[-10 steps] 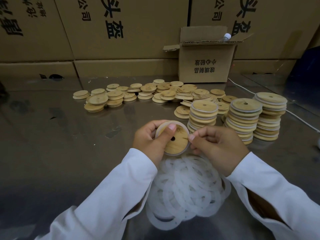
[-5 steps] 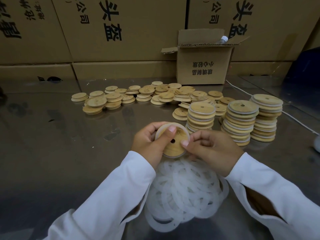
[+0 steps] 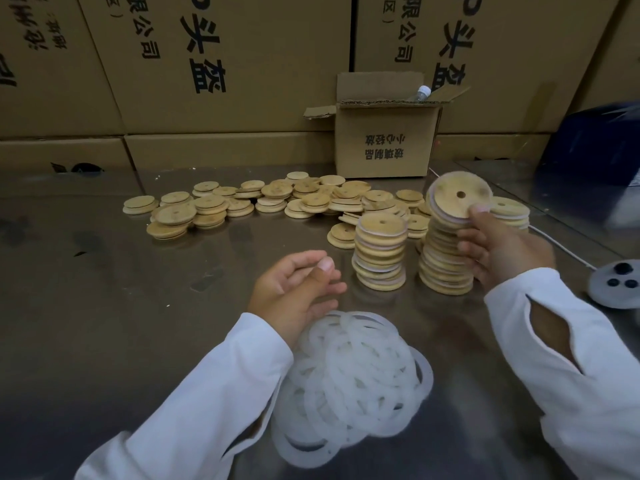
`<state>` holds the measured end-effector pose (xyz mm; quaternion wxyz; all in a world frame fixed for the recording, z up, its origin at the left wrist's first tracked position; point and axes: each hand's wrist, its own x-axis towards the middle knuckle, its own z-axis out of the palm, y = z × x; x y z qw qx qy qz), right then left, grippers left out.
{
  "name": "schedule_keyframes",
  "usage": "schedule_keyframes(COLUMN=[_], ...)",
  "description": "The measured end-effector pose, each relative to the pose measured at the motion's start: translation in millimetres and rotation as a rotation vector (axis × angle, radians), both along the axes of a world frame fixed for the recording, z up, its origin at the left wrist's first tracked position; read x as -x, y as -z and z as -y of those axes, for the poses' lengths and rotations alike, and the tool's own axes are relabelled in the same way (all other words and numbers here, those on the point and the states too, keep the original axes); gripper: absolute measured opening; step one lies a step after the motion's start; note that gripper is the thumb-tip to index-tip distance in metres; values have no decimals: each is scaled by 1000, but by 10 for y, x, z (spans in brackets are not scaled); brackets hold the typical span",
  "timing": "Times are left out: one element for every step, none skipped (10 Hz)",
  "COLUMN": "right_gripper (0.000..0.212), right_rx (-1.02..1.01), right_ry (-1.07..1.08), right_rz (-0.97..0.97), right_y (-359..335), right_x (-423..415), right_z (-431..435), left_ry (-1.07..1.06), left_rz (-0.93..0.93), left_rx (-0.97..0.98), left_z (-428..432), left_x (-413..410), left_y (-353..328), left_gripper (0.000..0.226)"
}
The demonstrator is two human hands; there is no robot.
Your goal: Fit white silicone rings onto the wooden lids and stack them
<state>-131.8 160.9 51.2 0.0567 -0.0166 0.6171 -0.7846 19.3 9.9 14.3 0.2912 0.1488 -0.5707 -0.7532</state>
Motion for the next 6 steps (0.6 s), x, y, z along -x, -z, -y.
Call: schedule_keyframes(right_gripper=[20, 24, 20, 12, 9, 4], right_rx=[-24, -65, -57, -49, -62, -72], right_ry=[8, 23, -53, -144, -145, -142], right_rz=[103, 176, 214, 255, 268, 264], right_y=[18, 23, 28, 19, 29, 30], right_x=[60, 67, 84, 106, 140, 161], right_z=[-32, -49, -72, -83, -96, -96], left_ry=[-58, -105, -109, -104, -105, -99], left_rz=[-32, -51, -57, -60, -64, -59], left_rx=[1, 3, -2, -1, 2, 9], left_z=[-7, 7, 13, 11, 15, 6], left_x=[2, 2, 0, -2, -4, -2], left_y=[-8, -17, -19, -16, -11, -9], left_gripper=[6, 6, 6, 5, 5, 5])
